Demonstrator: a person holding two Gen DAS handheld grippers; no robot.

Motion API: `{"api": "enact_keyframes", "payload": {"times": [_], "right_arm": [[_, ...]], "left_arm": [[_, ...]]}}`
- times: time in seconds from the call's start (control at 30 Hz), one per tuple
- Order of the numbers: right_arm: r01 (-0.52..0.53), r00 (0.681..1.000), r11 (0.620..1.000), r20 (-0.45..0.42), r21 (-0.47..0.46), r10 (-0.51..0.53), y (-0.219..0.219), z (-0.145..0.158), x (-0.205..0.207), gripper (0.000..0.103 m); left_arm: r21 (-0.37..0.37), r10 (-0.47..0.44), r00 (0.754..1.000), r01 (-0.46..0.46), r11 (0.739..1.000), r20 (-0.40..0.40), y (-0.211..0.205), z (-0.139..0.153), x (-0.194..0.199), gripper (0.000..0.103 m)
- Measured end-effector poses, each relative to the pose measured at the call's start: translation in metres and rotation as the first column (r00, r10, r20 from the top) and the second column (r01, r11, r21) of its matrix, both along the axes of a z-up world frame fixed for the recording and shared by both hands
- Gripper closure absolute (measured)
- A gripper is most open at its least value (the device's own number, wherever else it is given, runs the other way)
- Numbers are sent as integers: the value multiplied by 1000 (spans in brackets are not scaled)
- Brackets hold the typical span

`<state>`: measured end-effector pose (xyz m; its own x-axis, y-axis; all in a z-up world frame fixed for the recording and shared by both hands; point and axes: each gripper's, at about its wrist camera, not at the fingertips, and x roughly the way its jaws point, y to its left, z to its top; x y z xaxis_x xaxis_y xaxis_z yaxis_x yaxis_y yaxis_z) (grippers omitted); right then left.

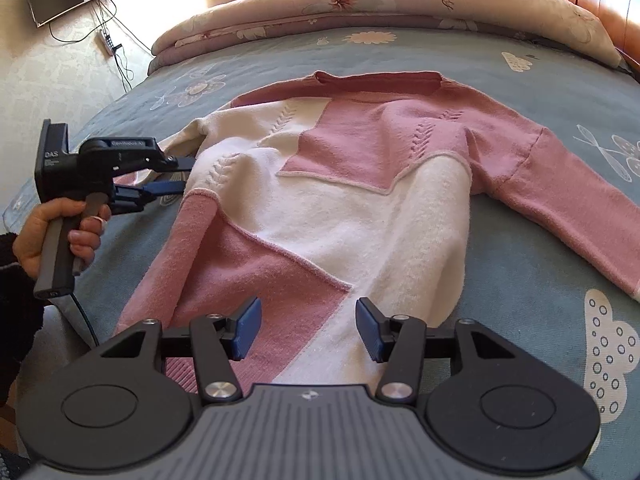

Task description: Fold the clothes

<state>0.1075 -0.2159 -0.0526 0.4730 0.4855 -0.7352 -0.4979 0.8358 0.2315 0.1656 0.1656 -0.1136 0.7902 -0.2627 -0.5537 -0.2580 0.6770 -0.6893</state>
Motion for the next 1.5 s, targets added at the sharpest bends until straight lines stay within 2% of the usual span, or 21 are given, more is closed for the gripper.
{"api": "enact_keyframes", "payload": {"times": [0.13,0.3,0.33,0.37,0.4,0.43,0.53,0.67,0.73,0.83,0.9,1.07,1.17,1.27,1.3,1.4,1.5], "right_arm": [[19,1000,1000,0,0,-19,-5,-1,0,44],[26,1000,1000,-9,5,-26,-6,-5,1,44],[25,1000,1000,-8,3,-25,-6,-5,1,44],[23,1000,1000,-6,-1,-23,-5,-5,1,44],[22,1000,1000,-4,-5,-22,-5,-5,1,44],[22,1000,1000,-4,-4,-22,-5,-5,0,44],[23,1000,1000,-2,-1,-23,-7,-4,-1,44],[28,1000,1000,-4,5,-28,-9,-5,-1,44],[26,1000,1000,-1,6,-26,-9,-5,-1,44],[27,1000,1000,5,7,-27,-7,-3,-2,44],[26,1000,1000,11,10,-26,-6,-1,-3,44],[26,999,999,32,22,-27,-10,6,-9,44],[33,999,999,42,33,-35,-15,9,-13,44],[39,998,998,49,46,-41,-20,11,-17,44],[41,998,998,49,50,-44,-22,12,-18,44],[48,997,997,51,59,-51,-25,12,-21,44],[54,997,996,53,68,-57,-28,12,-23,44]], "left_arm": [[89,-33,999,30,996,34,-20,5,11,54],[161,-79,996,71,984,45,-38,9,22,56],[168,-86,995,77,983,46,-40,10,22,65],[148,-97,994,89,985,44,-40,8,24,85],[110,-111,993,106,988,38,-38,6,25,92],[92,-106,994,103,990,31,-38,3,25,94],[105,-88,995,83,991,41,-32,10,16,95],[204,-12,998,1,979,54,-11,30,-1,97],[227,10,999,-20,974,44,2,35,-5,97],[179,10,1000,-14,984,27,13,37,-13,96],[154,4,1000,-7,988,19,16,38,-21,91],[46,-58,998,58,997,-4,-3,31,-51,66],[-6,-109,993,109,994,-40,-22,21,-70,65],[25,-134,988,136,990,-78,-42,12,-81,64],[44,-131,989,134,990,-63,-47,11,-85,64],[167,-148,987,156,973,-60,-67,17,-85,64],[222,-167,982,183,958,-90,-79,21,-79,68]]}}
